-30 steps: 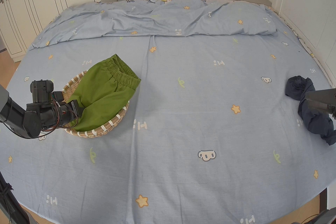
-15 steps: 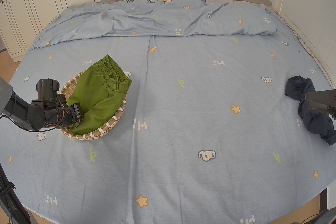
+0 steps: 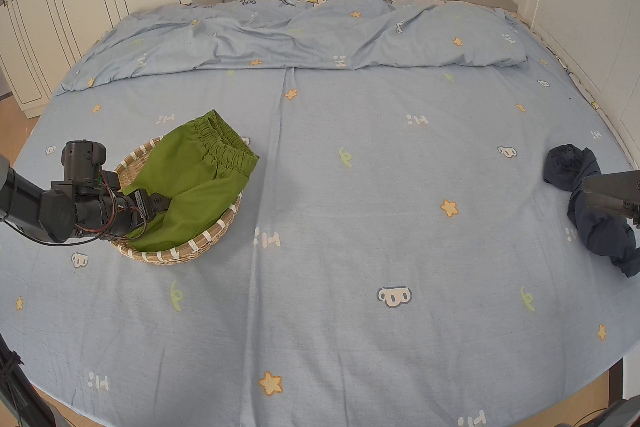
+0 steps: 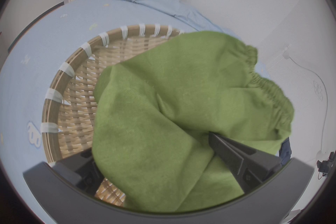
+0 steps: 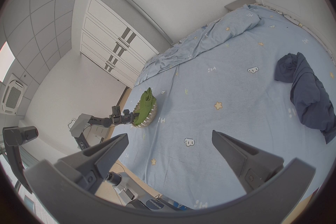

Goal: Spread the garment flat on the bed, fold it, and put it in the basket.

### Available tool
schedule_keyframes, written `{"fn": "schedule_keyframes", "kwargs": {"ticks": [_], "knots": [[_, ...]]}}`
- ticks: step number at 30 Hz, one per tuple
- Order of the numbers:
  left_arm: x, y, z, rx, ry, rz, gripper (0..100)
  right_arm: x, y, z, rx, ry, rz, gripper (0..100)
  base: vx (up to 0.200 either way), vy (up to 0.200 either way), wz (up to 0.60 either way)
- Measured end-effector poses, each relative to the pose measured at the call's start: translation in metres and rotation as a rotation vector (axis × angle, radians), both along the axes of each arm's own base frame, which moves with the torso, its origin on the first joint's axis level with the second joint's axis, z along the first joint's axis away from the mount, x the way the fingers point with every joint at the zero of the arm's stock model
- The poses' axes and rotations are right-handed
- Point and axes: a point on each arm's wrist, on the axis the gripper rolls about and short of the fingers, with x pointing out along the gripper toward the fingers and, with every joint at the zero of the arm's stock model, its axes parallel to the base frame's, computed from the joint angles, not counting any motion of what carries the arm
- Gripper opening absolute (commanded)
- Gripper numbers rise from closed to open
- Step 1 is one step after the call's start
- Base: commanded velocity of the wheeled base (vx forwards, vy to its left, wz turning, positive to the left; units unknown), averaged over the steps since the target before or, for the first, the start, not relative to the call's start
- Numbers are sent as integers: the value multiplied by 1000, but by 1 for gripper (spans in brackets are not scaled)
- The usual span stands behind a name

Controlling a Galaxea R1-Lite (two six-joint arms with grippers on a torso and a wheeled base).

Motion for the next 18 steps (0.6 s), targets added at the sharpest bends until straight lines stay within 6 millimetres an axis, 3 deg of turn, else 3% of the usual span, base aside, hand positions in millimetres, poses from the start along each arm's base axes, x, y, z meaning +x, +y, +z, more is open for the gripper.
{"fn": "schedule_keyframes", "kwargs": {"ticks": [9, 18], "knots": [[-19, -2, 35, 17, -68, 5, 100, 0, 0, 0, -1, 1, -1, 100, 0, 0, 0], [-26, -6, 48, 55, -112, 39, 100, 0, 0, 1, -1, -4, -1, 100, 0, 0, 0]]}}
